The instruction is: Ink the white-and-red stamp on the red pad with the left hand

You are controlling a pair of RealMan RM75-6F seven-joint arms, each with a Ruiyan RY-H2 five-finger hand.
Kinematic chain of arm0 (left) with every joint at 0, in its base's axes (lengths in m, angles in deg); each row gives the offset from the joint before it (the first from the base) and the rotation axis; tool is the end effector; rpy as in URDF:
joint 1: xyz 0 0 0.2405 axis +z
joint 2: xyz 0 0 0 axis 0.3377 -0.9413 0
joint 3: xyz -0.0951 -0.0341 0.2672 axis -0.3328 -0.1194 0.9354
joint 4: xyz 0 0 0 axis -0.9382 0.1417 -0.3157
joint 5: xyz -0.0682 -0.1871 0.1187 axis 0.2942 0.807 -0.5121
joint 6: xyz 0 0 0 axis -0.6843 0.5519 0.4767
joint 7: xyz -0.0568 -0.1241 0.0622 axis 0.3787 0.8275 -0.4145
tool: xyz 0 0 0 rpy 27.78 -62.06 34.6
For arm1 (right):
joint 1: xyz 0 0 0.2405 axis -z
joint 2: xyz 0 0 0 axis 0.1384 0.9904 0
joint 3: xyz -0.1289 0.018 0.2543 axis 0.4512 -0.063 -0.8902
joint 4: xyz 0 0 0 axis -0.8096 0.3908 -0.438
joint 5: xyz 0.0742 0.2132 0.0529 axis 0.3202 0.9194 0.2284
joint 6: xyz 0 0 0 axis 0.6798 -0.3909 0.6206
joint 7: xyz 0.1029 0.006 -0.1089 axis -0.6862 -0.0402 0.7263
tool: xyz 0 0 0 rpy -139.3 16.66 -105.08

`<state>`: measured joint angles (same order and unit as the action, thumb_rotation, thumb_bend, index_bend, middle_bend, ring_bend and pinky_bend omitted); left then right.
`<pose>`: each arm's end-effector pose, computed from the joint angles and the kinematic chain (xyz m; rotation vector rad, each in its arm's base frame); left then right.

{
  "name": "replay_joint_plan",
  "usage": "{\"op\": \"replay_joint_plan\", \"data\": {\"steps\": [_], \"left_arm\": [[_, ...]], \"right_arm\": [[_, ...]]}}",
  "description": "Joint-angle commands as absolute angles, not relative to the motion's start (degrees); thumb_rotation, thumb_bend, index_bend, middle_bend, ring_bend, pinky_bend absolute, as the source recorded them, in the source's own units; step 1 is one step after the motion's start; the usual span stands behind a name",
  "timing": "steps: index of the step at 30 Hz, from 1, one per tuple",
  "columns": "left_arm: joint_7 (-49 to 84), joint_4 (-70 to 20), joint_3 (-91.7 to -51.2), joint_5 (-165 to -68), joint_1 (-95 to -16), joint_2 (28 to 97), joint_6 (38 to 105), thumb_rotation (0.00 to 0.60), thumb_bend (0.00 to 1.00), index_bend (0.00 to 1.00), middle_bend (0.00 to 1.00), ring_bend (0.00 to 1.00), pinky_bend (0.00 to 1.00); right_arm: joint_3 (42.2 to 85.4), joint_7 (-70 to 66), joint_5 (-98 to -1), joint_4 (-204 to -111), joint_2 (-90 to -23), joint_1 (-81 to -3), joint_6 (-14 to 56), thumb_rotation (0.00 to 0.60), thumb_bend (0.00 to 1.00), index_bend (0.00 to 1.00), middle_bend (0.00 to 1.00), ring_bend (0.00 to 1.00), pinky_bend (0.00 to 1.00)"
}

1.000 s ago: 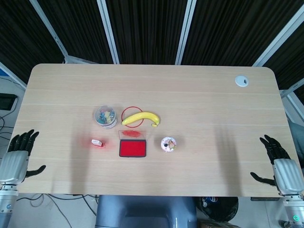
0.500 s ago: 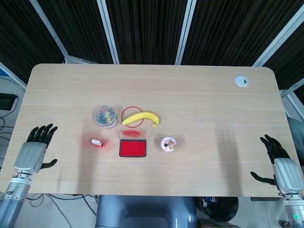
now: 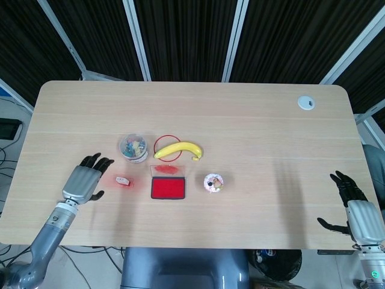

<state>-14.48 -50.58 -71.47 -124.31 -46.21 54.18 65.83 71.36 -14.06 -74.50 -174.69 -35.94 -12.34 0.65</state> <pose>-0.2432 0.3032 0.0317 -1.8344 -0.8260 -0.6757 -0.3509 -0.1877 0.1564 1.3352 -1.0642 1.0476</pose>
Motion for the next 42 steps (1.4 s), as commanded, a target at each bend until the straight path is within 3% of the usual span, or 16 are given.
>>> {"op": "replay_joint_plan", "data": {"steps": [1,19,42], "left_arm": [[-15.6,-48.6,-71.9,-122.3,-48.0,56.2,64.2,0.6,0.22,0.21,0.21,0.09,0.17],[-18.3,-40.1,-70.7,-118.4,-53.2,64.2,61.0,0.6,0.3,0.32,0.32,0.14,0.22],[-17.5,-35.8,-68.4,-117.7,-55.0,67.0,60.8,0.6,0.32,0.41,0.38,0.16,0.22]], "right_arm": [[71.3,-14.1,-74.4,-174.7,-35.9,-12.3,0.7,0.6,0.08,0.0,0.0,0.0,0.18],[71.0,-14.8,-73.8,-175.0,-35.8,-12.4,1.0,0.6,0.11,0.0,0.0,0.0,0.18],[70.8,-14.8,-73.5,-175.2,-35.8,-12.3,1.0,0.6,0.12,0.0,0.0,0.0,0.18]]}}
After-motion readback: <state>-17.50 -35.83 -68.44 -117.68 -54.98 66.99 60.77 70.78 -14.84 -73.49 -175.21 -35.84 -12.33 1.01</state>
